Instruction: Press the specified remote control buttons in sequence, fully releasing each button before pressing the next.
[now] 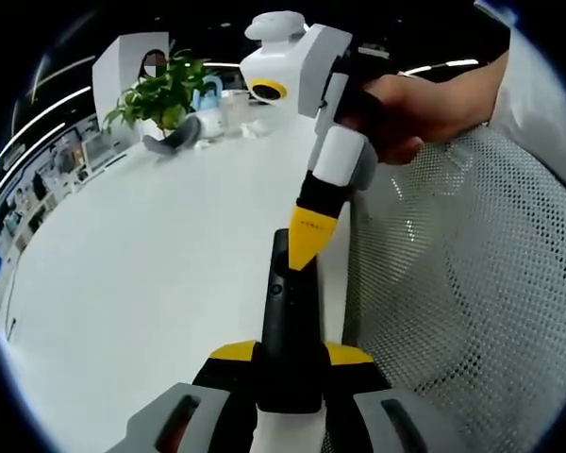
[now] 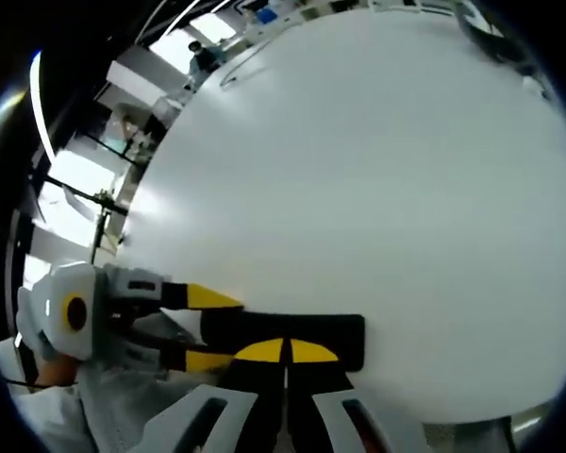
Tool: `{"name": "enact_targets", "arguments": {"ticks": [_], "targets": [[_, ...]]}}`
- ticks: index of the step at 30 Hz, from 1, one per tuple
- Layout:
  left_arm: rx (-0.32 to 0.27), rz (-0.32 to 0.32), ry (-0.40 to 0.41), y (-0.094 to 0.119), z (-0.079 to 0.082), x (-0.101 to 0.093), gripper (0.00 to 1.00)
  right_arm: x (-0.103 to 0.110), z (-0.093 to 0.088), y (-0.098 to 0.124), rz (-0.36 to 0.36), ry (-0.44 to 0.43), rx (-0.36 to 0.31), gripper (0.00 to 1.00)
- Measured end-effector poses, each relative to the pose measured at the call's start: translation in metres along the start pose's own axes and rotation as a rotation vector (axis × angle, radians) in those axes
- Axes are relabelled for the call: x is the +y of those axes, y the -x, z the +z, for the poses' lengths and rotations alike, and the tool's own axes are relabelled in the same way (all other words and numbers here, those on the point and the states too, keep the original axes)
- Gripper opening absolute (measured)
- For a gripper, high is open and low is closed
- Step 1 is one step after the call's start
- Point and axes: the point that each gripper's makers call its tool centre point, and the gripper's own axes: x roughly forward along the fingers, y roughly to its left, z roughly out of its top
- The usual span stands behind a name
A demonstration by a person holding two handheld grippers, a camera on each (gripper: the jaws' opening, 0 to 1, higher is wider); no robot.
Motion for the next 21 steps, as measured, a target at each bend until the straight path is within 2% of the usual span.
{"name": "enact_targets", "arguments": {"ticks": [9,13,15,21], "targets": [[0.026,0.013,0.013,0.001,-0.003,0.004,0.25,-0.004,0.004,0.001,-0.019,-0.018,-0.031,0.0],[0.027,0.013,0.013,0.001,-0.003,0.004,0.25,-0.004,0.004,0.003,-0.021,0.005,-0.023,0.0],[0.026,0.012,0.008,0.001,-0.003,0.003,0.25,-0.007,0.006,0.005,-0.061,0.061,-0.024,0.0],[0.025,0.008,-0.001,0.001,-0.003,0.003,0.24,-0.006,0.01,0.008,-0.051,0.041,-0.05,0.0]]}}
